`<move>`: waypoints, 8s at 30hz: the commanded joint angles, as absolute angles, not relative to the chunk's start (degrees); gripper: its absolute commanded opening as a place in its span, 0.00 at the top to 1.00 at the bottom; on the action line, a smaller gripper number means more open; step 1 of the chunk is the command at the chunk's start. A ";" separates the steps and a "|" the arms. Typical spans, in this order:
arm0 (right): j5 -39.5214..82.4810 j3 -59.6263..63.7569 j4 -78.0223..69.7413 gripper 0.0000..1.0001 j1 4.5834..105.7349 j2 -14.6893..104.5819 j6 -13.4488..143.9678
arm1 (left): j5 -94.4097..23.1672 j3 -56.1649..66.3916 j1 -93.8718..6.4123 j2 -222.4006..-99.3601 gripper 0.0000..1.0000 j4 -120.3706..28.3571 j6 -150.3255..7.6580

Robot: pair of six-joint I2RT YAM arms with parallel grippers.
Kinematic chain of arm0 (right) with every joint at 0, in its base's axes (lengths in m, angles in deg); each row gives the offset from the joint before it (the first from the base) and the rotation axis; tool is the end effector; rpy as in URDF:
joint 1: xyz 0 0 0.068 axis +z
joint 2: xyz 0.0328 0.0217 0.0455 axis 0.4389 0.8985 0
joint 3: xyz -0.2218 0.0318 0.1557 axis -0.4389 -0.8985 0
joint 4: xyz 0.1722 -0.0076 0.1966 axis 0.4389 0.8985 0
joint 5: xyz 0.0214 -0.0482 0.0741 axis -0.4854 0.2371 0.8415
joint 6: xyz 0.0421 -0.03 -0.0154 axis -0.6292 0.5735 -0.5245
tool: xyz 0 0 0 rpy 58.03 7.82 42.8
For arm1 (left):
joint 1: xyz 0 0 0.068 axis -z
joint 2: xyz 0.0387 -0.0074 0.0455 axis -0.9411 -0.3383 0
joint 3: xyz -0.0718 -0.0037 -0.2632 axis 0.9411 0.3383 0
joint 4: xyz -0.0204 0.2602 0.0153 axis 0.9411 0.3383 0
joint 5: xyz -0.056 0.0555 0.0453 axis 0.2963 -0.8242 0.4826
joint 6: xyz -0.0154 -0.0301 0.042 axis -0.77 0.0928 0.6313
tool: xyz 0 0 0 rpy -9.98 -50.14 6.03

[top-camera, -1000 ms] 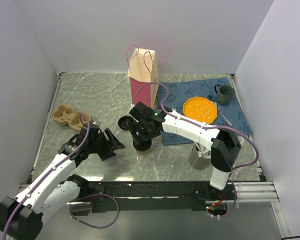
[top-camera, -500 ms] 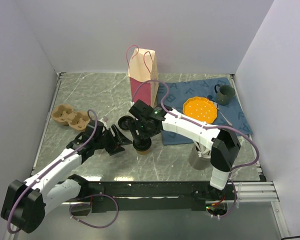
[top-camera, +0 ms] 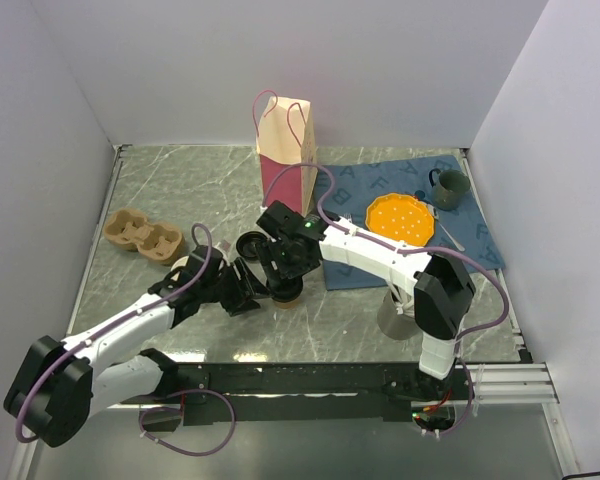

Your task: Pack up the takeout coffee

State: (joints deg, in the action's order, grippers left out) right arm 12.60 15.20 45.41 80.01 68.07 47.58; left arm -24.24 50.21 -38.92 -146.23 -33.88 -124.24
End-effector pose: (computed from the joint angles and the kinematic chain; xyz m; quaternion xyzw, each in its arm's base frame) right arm 0.2254 0.3087 0.2623 -0.2464 0.9457 0.1256 0.1704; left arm 0.1697 -0.1172 0.1836 -0.1945 0.8875 -0.3925 0.1433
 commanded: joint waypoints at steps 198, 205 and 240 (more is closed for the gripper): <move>-0.59 56.51 37.28 1.00 61.36 75.49 54.65 | -60.23 14.27 -38.32 -133.99 0.09 10.68 -116.00; 7.84 49.59 38.42 1.00 61.37 66.36 61.96 | -62.86 8.83 -38.32 -135.48 0.09 12.69 -115.47; 33.27 11.60 42.73 0.87 69.62 42.18 80.34 | -76.66 4.86 -41.65 -140.58 0.03 24.21 -122.85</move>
